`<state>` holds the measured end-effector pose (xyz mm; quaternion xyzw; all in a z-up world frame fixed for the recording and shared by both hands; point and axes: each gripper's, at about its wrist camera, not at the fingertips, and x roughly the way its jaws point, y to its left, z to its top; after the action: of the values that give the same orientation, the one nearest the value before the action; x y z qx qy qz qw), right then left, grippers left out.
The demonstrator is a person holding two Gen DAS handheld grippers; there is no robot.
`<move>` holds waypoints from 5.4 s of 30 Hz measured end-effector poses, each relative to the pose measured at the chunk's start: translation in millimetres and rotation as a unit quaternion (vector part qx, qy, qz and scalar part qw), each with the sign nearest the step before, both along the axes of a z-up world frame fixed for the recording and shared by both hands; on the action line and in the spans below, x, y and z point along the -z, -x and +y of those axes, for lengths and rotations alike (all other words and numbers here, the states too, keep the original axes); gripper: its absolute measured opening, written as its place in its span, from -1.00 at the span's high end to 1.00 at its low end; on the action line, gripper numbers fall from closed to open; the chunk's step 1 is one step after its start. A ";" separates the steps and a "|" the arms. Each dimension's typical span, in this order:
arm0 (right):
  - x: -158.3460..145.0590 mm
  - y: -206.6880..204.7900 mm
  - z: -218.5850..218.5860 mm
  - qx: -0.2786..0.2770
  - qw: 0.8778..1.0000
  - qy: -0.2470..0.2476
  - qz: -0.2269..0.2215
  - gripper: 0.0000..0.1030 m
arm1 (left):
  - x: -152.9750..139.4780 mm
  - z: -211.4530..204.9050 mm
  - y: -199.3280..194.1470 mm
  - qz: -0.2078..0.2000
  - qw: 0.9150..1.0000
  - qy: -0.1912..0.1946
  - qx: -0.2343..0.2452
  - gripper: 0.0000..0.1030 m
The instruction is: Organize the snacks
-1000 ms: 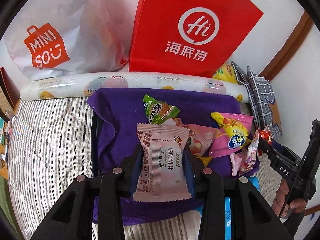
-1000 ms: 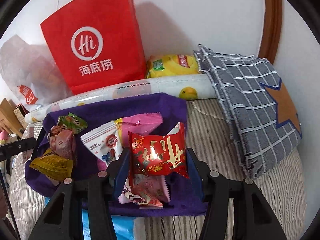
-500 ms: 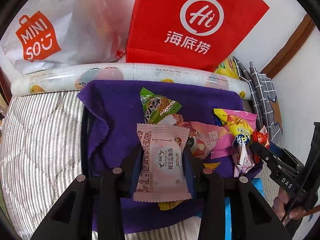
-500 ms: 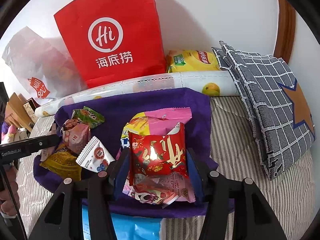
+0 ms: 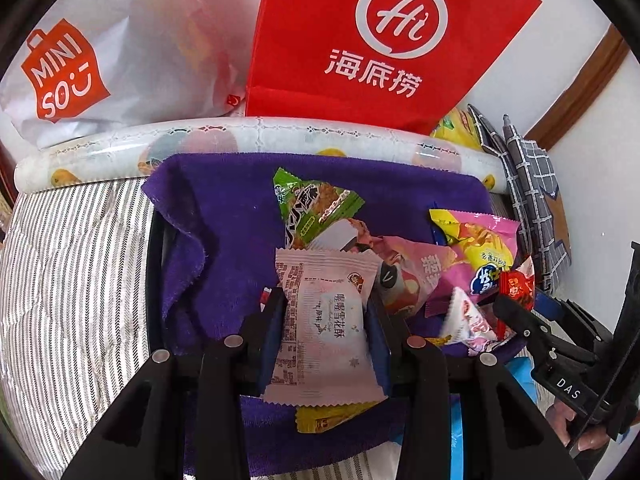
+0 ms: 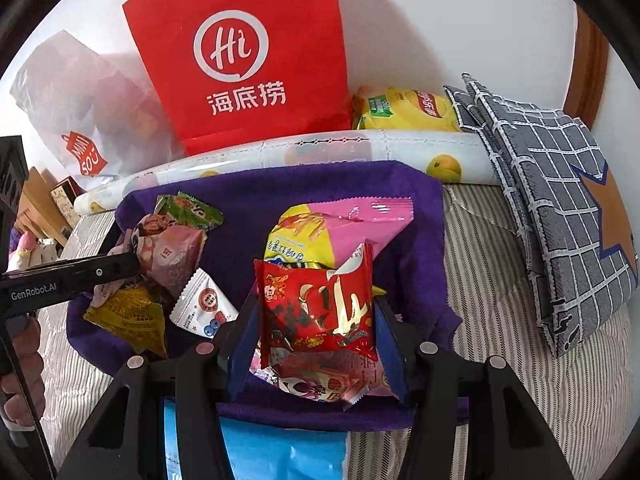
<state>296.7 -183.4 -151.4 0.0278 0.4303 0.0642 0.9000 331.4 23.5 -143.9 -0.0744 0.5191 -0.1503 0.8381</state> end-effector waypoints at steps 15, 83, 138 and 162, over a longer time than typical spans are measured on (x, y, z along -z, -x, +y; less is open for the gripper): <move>10.1 -4.7 7.3 0.001 1.000 0.017 0.018 -0.02 | 11.6 -7.0 -0.6 0.007 1.000 -0.012 0.003 0.22; -2.8 24.5 3.3 0.028 0.999 0.009 0.013 -0.45 | -0.9 -6.1 24.8 0.002 0.999 -0.033 -0.009 -0.56; -109.4 177.6 -4.1 0.070 0.995 -0.007 -0.075 -0.45 | -107.6 -13.3 177.3 -0.103 0.994 -0.046 -0.011 -0.88; -135.2 285.1 -14.6 0.100 0.987 -0.005 -0.124 -1.00 | -146.1 -26.8 279.3 -0.188 0.979 -0.077 -0.021 -0.96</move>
<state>11.6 -198.0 -16.2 0.0666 0.3104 -0.0208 0.9480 52.1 -3.3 2.2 0.0086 0.3606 -0.1038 0.9269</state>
